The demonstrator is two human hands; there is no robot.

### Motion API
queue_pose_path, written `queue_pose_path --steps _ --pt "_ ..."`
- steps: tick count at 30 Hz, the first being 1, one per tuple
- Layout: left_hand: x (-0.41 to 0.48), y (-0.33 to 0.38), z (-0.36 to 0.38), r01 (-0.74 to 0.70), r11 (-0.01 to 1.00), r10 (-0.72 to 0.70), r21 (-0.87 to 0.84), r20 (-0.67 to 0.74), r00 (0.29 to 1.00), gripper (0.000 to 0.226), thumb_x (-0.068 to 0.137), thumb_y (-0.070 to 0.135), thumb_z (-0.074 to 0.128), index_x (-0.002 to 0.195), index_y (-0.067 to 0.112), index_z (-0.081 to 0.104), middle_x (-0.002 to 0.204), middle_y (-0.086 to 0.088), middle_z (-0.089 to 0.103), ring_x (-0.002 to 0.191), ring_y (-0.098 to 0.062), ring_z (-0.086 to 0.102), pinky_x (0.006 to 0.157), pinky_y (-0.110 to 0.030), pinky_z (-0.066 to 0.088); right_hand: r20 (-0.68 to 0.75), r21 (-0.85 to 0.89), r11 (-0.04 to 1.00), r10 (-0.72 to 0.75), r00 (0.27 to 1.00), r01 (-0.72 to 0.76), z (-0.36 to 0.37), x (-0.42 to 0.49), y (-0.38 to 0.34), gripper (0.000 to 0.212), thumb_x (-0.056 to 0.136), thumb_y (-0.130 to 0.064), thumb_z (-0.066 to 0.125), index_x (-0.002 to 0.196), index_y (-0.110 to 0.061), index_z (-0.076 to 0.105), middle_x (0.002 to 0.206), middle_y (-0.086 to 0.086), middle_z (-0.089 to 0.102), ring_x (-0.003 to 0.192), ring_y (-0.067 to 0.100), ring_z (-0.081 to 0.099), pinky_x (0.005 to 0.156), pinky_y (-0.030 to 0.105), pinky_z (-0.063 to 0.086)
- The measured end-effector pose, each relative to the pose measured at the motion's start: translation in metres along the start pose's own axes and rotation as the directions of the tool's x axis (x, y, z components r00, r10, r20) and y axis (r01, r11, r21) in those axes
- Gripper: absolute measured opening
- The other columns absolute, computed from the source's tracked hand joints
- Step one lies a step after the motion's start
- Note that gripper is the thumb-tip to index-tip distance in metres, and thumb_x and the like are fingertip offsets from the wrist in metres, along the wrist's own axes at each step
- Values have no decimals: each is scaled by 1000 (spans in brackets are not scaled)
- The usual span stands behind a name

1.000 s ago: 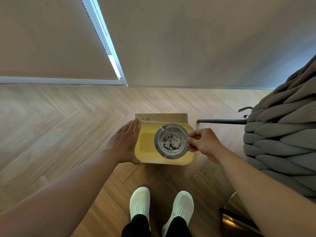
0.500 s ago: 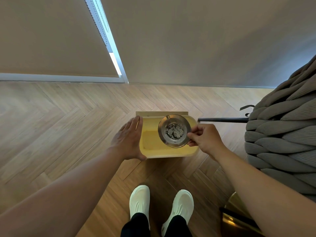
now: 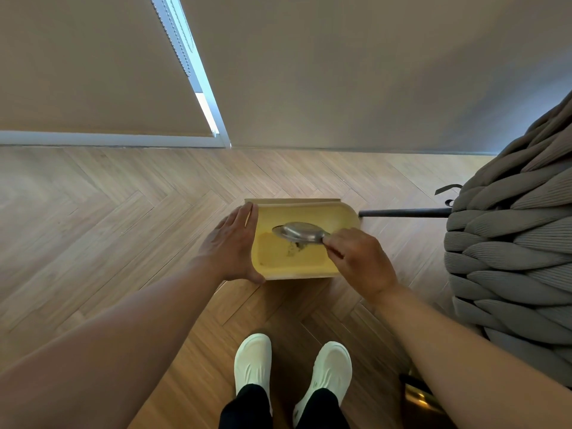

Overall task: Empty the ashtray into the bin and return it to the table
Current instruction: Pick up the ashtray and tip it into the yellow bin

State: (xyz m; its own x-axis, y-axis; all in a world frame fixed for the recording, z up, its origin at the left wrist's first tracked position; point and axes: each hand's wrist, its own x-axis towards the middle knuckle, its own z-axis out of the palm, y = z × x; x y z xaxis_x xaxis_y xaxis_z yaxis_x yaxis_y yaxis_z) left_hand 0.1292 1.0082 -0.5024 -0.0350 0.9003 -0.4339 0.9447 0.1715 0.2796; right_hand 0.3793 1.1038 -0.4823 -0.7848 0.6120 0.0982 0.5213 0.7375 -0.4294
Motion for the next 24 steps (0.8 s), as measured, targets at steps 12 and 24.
queue_pose_path --steps 12,24 --pt "-1 -1 2 6 1000 -6 -20 -2 1000 158 43 79 78 152 11 -14 163 -10 -4 150 -25 0 111 -28 1 -85 -270 943 -227 970 197 16 -20 0 30 72 -1 84 100 6 74 94 20 74 87 34 71 66 39 62" --pt "5 0 -3 -29 999 30 36 -8 1000 156 45 79 77 153 8 -11 163 -11 -2 150 -26 1 117 -32 5 -119 -276 946 -208 971 169 13 -19 4 27 75 1 81 100 6 74 94 20 74 89 34 71 65 41 63"
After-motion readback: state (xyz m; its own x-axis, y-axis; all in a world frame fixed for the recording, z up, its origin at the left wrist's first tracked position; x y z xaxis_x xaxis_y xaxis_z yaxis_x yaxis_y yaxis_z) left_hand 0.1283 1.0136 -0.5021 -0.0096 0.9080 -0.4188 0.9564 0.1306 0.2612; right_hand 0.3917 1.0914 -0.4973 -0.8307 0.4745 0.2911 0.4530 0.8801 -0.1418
